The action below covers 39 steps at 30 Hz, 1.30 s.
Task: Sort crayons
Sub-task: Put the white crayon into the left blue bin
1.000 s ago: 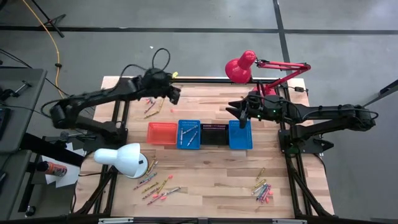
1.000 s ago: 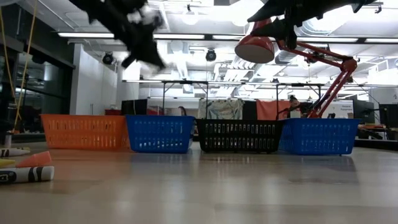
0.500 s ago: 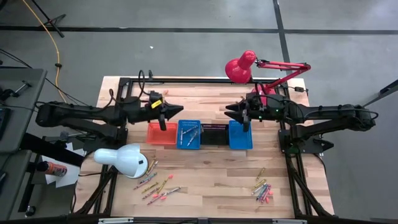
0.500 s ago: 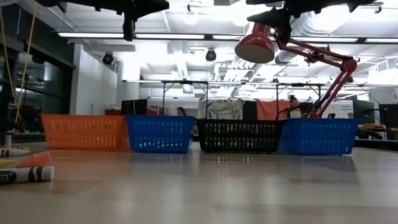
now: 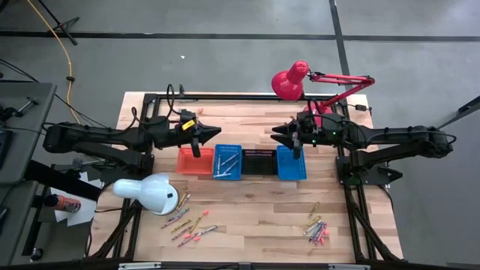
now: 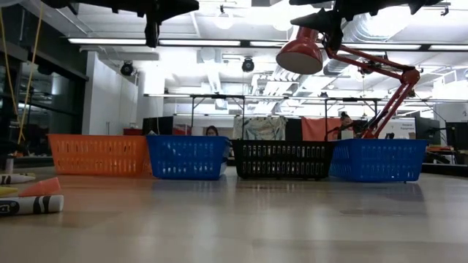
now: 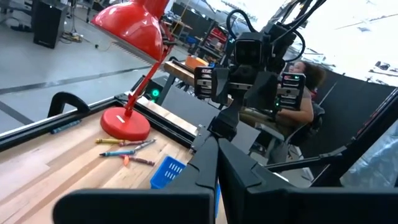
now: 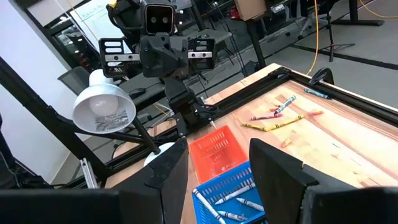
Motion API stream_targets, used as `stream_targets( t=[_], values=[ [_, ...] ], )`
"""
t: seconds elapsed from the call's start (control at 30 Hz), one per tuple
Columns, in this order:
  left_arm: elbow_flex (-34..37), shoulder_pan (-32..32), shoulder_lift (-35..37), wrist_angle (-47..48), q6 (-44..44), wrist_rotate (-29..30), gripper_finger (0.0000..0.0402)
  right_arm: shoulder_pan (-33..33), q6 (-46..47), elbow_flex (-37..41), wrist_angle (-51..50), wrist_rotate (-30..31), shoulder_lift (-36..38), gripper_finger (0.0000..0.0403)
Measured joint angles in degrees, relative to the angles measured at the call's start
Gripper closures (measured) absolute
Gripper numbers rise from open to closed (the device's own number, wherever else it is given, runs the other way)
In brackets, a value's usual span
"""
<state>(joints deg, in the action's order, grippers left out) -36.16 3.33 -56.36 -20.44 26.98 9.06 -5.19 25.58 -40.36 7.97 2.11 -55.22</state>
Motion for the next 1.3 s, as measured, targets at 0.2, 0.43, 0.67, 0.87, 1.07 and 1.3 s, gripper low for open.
stream_targets(
  t=[0.2,0.43,0.67,0.87,1.07,1.3],
  values=[
    [0.0,0.0,0.0,0.0,0.8,-1.0,0.0401,0.0,0.1,0.0,0.0,0.0,0.0,0.0238],
    [0.0,0.0,0.0,0.0,-1.5,-1.0,0.0401,0.0,0.1,0.0,0.0,0.0,0.0,0.0238],
    [0.0,0.0,0.0,0.0,-2.1,-1.0,0.0401,-1.6,12.4,-3.1,-28.5,9.8,-0.2,0.0238],
    [0.0,0.0,0.0,0.0,-2.1,-1.0,0.0401,-10.1,22.9,-3.7,-59.1,13.7,-2.2,0.0238],
    [-0.1,0.0,0.0,-0.1,-2.1,-1.0,0.0401,-22.3,12.2,-3.7,-65.2,11.5,-9.7,0.0238],
    [-0.1,0.0,0.0,-0.2,-2.1,-1.0,0.0401,-31.7,-6.8,-3.7,-64.6,11.4,-22.8,0.0238]
  ],
)
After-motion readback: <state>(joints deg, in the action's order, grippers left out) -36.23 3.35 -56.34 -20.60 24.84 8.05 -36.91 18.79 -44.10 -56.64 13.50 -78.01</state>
